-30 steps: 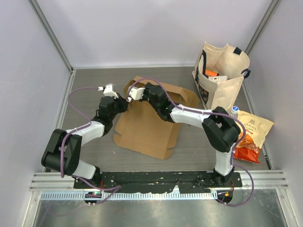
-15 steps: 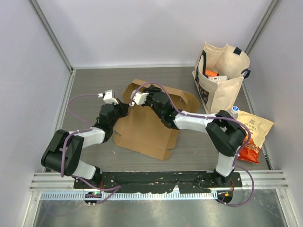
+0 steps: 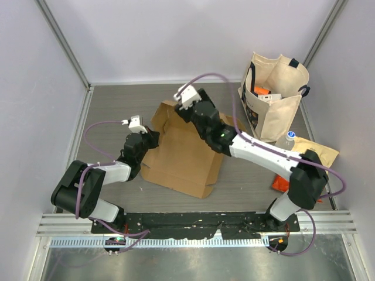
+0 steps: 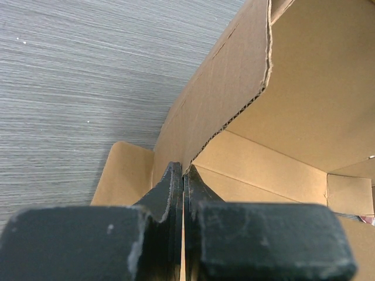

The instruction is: Fold the paper box

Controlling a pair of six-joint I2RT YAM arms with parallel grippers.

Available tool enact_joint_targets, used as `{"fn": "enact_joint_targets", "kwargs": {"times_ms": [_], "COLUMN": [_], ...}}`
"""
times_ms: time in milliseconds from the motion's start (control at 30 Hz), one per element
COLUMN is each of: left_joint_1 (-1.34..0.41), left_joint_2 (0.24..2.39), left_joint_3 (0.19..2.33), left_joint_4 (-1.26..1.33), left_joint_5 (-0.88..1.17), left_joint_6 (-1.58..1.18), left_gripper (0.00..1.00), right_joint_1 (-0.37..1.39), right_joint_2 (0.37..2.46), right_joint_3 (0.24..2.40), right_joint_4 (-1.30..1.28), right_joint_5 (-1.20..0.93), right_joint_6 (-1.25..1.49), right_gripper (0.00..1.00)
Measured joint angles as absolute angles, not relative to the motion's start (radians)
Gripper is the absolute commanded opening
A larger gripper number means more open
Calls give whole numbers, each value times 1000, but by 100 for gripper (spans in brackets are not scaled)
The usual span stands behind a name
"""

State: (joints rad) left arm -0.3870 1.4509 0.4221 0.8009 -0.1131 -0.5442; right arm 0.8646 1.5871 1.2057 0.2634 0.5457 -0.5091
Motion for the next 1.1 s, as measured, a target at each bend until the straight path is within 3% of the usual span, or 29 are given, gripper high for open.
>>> {"fn": "enact_joint_targets", "kwargs": {"times_ms": [133, 367, 533, 600, 800, 933, 1100], "left_joint_1": [-388, -391, -391, -391, -392, -392, -392], "left_joint_2": [1451, 1451, 1450, 1450, 1438, 1418, 1399], "left_joint_3": [422, 422, 422, 422, 412, 399, 386], "left_joint_4": [802, 802, 800, 800, 799, 795, 793], "left_joint_5": [-116, -123, -123, -123, -123, -122, -122], "left_joint_6": [-542, -541, -539, -535, -518, -510, -495], "left_gripper": [0, 0, 0, 0, 0, 0, 0], "right_joint_1": [865, 864, 864, 864, 853, 841, 831], "right_joint_2": [1510, 1385, 1448, 1479, 1547, 1596, 1622], "right_joint_3": [1365, 1335, 1291, 1279, 1269, 1269, 1269], "right_joint_4": [35, 17, 9, -2, -42, -66, -85], "right_joint_5": [531, 478, 505, 531, 567, 568, 580], "right_joint_6": [-4, 792, 1198, 1325, 1576, 1677, 1751], "right_gripper": [77, 80, 73, 72, 48, 53, 54]}}
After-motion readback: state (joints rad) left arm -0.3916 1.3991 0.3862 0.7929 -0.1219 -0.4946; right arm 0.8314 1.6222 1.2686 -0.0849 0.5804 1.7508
